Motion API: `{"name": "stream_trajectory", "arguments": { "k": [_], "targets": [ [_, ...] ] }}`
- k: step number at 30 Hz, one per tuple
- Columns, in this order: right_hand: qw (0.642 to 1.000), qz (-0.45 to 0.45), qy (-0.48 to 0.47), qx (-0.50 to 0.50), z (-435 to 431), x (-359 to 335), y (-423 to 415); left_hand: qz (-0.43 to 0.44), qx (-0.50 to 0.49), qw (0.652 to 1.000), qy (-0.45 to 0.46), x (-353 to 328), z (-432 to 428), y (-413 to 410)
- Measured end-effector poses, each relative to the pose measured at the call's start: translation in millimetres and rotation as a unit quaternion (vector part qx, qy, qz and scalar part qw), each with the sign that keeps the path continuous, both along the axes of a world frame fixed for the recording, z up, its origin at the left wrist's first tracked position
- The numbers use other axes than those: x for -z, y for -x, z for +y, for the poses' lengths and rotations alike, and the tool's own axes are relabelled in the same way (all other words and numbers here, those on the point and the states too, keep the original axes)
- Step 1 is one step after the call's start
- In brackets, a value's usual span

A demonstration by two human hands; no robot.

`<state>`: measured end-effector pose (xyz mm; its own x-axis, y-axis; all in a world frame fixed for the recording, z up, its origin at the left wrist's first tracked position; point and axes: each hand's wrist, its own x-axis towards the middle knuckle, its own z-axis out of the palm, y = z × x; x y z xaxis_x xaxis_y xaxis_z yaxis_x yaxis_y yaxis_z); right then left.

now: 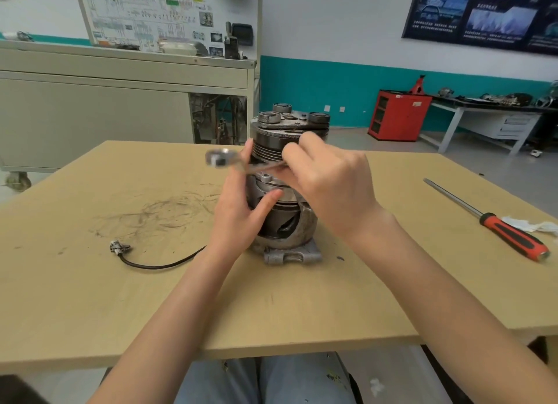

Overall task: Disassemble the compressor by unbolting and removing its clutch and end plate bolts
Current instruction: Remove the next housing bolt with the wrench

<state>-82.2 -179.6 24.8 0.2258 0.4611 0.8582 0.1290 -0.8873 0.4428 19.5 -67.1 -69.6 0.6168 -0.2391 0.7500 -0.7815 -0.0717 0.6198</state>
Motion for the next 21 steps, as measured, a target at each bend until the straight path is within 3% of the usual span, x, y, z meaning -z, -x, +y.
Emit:
{"name": "stream_trajectory", "arguments": {
  "k": [3, 5, 7, 8, 9, 11, 12, 13, 14, 15, 17, 19, 21],
  "targets": [
    [0.998, -0.043, 0.045, 0.015, -0.9, 15.1, -2.6, 0.011, 0.026, 0.999, 0.014, -1.0, -1.2, 1.2],
    [0.998, -0.049, 0.027, -0.019, -9.2, 20.1, -3.6, 0.010, 0.038, 0.999, 0.021, -1.6, -0.8, 0.5],
    [0.986, -0.021, -0.105, -0.128, -21.0, 27.1, -2.1, 0.007, 0.025, 1.000, 0.014, -0.2, 0.4, -0.6],
    [0.947, 0.011, -0.238, -0.216, -26.5, 30.3, 0.1, 0.006, 0.016, 1.000, 0.009, 0.4, 0.8, -0.7],
    [0.860, 0.056, -0.402, -0.309, -30.3, 31.6, 2.1, 0.006, 0.010, 1.000, 0.006, 0.7, 0.9, -0.9],
    [0.586, 0.143, -0.654, -0.456, -41.4, 33.6, -1.2, 0.005, 0.008, 1.000, 0.005, 0.4, 1.1, -0.5],
    [0.464, 0.182, -0.714, -0.492, -49.9, 32.4, -6.0, 0.004, 0.008, 1.000, 0.005, 0.1, 1.1, -0.1],
    [0.383, 0.219, -0.743, -0.503, -58.8, 30.4, -10.8, 0.002, 0.008, 1.000, 0.004, -0.3, 1.1, 0.0],
    [0.339, 0.250, -0.754, -0.504, -65.7, 28.1, -15.4, 0.002, 0.009, 1.000, 0.003, -0.5, 0.9, 0.0],
    [0.319, 0.275, -0.755, -0.503, -70.1, 26.3, -20.1, 0.004, 0.010, 1.000, 0.004, -0.6, 1.1, -0.1],
    [0.322, 0.287, -0.751, -0.500, -73.4, 22.3, -28.6, 0.007, 0.014, 1.000, 0.008, -0.1, 1.8, -0.3],
    [0.364, 0.242, -0.754, -0.490, -75.1, 14.2, -31.6, 0.009, 0.018, 1.000, 0.011, -0.2, 1.9, -1.2],
    [0.444, 0.178, -0.748, -0.461, -75.2, 3.6, -26.2, 0.011, 0.022, 1.000, 0.010, -0.1, 2.1, -1.6]
  ]
}}
